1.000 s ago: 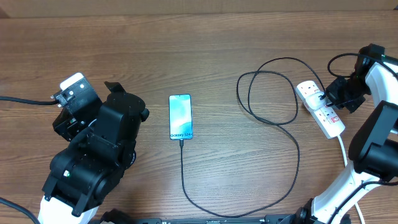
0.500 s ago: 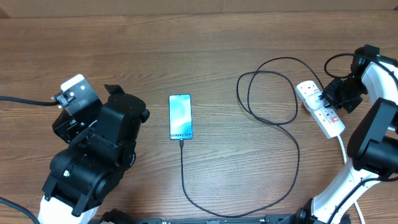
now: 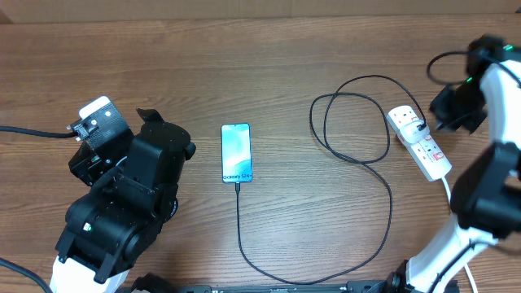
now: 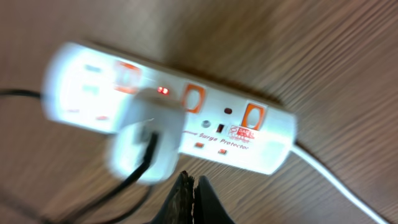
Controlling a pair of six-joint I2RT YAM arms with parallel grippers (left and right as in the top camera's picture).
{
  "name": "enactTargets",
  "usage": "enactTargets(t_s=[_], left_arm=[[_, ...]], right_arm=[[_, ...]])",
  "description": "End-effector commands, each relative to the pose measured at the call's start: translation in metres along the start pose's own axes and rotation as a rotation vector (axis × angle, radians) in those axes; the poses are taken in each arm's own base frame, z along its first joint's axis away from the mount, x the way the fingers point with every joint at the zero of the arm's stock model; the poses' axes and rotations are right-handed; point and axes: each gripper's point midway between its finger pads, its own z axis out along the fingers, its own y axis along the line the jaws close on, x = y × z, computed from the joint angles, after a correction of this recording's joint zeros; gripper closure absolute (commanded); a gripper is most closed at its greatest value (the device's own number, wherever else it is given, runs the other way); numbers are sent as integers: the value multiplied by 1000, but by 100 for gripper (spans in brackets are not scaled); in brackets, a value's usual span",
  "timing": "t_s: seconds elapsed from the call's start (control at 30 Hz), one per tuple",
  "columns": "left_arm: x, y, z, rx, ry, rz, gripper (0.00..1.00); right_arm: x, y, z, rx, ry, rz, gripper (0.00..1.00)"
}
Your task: Plug charger to phone and switch on socket
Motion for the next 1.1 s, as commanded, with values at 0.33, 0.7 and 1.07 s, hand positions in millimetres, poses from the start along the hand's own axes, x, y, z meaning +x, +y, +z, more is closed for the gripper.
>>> enactTargets(t_s=[0.33,0.7,1.07], left_arm=[[32,-31,-4,173,170,1,0],[53,-53,-15,310,302,1,1],[53,-53,-15,310,302,1,0]], right_arm=[[112,-25,-286,-413,-659,-95,58],[204,-84,-320,-490,-800,-91,0],[223,-97,-329,-519,-862,-82,0]])
